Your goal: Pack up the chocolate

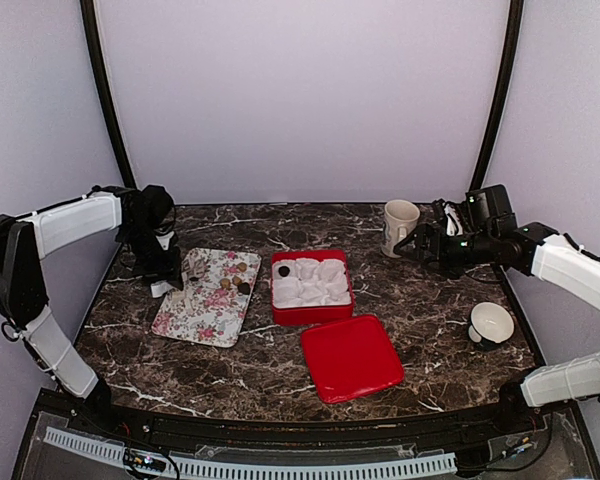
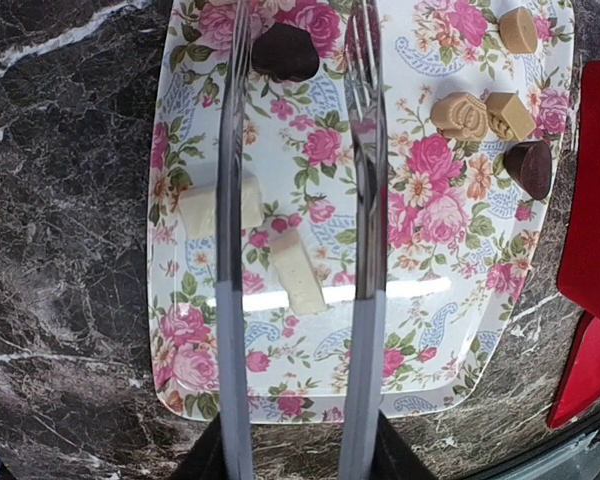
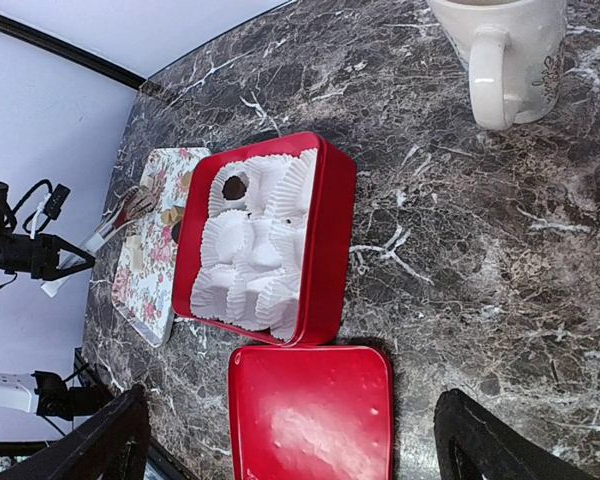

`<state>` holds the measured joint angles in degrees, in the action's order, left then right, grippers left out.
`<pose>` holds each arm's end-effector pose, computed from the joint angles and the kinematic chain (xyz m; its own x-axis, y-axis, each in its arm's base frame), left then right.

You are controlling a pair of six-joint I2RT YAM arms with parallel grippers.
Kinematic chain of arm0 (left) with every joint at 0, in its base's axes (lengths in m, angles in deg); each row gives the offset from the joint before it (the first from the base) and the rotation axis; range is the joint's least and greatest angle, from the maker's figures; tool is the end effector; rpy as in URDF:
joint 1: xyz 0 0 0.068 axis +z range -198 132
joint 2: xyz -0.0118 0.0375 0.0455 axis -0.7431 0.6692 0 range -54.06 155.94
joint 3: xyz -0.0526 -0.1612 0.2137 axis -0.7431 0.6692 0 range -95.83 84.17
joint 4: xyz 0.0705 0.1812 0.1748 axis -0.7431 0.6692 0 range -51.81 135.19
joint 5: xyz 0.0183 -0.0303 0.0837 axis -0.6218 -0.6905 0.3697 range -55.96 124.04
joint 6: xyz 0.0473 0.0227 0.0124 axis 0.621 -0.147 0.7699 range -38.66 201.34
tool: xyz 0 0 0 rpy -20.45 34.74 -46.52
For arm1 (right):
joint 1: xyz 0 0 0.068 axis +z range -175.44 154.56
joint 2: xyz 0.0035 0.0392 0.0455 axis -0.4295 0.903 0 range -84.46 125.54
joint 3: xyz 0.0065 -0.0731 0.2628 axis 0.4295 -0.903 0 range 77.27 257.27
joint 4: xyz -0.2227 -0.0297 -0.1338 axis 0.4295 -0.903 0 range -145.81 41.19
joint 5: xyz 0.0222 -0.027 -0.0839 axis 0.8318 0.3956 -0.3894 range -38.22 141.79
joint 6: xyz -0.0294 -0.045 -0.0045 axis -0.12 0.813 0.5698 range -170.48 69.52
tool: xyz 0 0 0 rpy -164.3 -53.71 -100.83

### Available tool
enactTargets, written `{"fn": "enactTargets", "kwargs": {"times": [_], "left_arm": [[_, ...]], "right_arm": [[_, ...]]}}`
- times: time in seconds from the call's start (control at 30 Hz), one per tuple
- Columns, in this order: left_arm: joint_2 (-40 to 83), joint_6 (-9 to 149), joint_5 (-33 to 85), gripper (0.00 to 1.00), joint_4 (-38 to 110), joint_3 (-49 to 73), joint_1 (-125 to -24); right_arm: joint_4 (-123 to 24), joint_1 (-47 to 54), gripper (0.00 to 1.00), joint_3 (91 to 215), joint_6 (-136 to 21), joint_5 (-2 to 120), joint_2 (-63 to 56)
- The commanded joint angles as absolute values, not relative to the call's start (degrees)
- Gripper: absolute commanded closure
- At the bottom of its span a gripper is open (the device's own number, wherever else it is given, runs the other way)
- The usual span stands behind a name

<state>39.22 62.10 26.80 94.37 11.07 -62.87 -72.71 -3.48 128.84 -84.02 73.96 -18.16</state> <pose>0.2998 -0.0843 0.2427 -0.9801 -0.0779 -0.1824 -0.0419 0.9802 -0.1935 0.2265 0.1058 0.2842 -0.8249 0.2191 -0.5210 -0.1967 0.7529 0.6281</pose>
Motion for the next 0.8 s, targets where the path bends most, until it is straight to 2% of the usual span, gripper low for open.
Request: {"fn": "enactTargets", "kwargs": {"times": [0.0,0.23,0.5,0.77], "left_arm": [[38.20,62.84,26.93,0.61,94.63,11.82,-62.50],[35.33,62.65,27.57,0.61,94.85,14.19,-62.52],[38.31,63.07,26.74,0.64,93.25,12.82,-62.52],[37.77,64.17,26.53,0.71,95.05,10.27,-62.58]], "right_arm": [[-71.04,-3.81,0.00,128.85,-84.49,73.66,-19.18],[-70.47,-3.79,0.00,128.06,-84.88,74.04,-19.68],[-69.92,-3.80,0.00,128.10,-84.81,74.83,-19.24],[-72.55,-3.82,0.00,128.90,-83.00,73.06,-19.41]]}}
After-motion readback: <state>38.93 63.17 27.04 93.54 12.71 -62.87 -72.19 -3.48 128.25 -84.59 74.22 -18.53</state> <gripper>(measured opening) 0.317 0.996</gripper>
